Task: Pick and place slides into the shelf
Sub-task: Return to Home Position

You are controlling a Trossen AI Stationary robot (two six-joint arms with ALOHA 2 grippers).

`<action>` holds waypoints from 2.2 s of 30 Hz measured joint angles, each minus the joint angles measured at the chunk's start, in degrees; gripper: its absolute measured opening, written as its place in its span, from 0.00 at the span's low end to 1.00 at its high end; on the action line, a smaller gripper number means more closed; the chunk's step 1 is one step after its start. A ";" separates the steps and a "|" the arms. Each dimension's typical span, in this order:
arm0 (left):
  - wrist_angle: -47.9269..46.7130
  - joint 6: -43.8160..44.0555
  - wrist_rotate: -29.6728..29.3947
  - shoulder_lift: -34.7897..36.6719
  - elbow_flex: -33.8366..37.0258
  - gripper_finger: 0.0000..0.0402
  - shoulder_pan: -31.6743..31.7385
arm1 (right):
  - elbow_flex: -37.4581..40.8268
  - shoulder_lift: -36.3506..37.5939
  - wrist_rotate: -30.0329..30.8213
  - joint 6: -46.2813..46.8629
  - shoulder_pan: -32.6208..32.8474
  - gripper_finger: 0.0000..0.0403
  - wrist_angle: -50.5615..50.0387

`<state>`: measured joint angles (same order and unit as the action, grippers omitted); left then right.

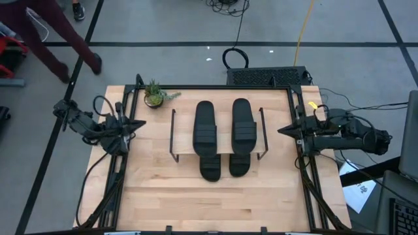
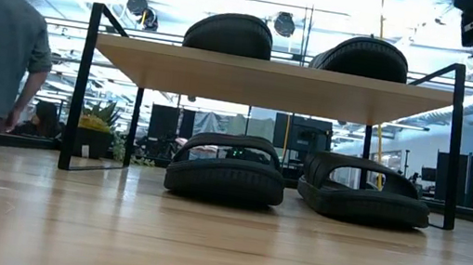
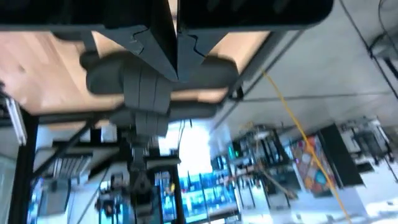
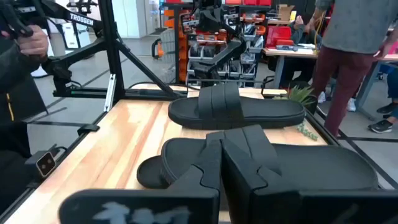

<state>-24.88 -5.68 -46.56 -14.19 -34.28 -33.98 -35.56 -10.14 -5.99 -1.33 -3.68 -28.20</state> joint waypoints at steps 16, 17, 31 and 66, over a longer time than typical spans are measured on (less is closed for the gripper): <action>-6.10 9.37 -7.48 1.59 0.02 0.00 10.53 | 2.28 3.26 0.51 -0.24 -0.02 0.00 2.71; -6.11 9.22 -6.43 2.04 0.02 0.00 10.71 | 2.28 4.06 0.13 0.01 -0.02 0.00 2.30; 19.40 -14.30 20.71 11.16 18.07 0.00 10.91 | 3.03 8.94 -1.77 -0.04 -0.02 0.00 -0.89; 20.35 -15.83 59.77 3.60 23.17 0.00 45.03 | 16.44 8.21 -4.83 8.16 -0.02 0.00 14.08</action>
<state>-4.53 -21.51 13.21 -10.59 -11.11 11.04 -19.12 -1.93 -10.82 6.83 -3.70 -14.12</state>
